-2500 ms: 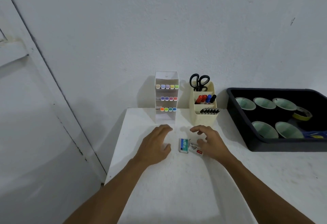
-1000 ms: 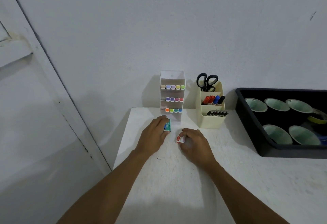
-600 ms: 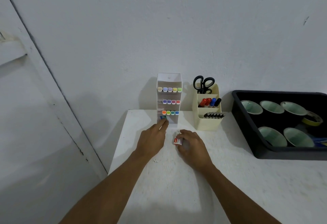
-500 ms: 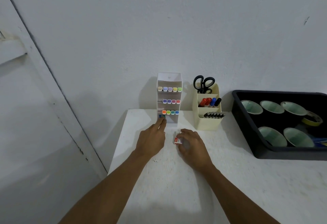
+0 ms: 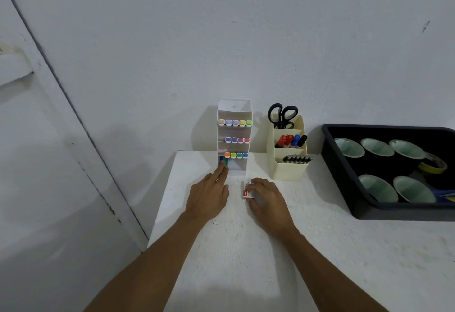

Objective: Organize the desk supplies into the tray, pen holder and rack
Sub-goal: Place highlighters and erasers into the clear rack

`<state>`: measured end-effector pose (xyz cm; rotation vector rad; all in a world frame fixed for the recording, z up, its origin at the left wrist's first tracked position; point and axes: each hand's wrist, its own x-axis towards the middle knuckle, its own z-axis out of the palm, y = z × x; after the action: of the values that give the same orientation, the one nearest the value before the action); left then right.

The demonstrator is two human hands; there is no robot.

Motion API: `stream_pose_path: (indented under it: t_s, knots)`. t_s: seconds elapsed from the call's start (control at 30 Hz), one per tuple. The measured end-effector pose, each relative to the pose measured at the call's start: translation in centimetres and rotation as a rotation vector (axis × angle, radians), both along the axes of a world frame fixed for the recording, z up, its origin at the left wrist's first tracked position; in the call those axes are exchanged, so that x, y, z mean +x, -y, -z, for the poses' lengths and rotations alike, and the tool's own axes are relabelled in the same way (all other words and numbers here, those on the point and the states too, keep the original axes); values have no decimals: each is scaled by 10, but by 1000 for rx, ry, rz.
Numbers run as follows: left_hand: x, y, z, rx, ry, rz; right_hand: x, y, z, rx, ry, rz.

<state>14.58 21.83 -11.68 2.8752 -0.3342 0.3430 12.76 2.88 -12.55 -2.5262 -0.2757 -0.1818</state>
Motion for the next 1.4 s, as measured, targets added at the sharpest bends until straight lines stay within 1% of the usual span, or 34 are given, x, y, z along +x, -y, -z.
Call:
stream_pose_path:
  t_s: [0.1, 0.3, 0.4, 0.5, 0.7, 0.83, 1.0, 1.17, 1.33, 1.4]
  knots:
    - [-4, -2, 0, -47, 7, -4, 0, -1, 1, -7, -12, 6]
    - [-3, -1, -1, -9, -51, -19, -1, -2, 0, -44, 0, -12]
    - [-6, -3, 1, -102, -37, -5, -2, -2, -2, -44, -14, -10]
    - [-10, -5, 0, -176, -10, -44, -3, -4, -3, -39, -7, -9]
    - [-8, -3, -6, -148, -53, -96, 6, -16, -12, 37, -28, 17]
    - [-9, -4, -6, -150, -75, -113, 13, -23, -28, -63, 43, -53]
    - [-7, -4, -5, -138, -95, -126, 19, -34, -35, -171, 153, -23]
    - [-9, -3, -8, -135, -90, -123, 22, -42, -32, -268, 69, 20]
    - [-6, -5, -7, -157, -114, -128, 26, -43, -30, -246, 43, 19]
    - [-5, -5, -6, -154, -118, -132, 25, -43, -29, -268, 45, 6]
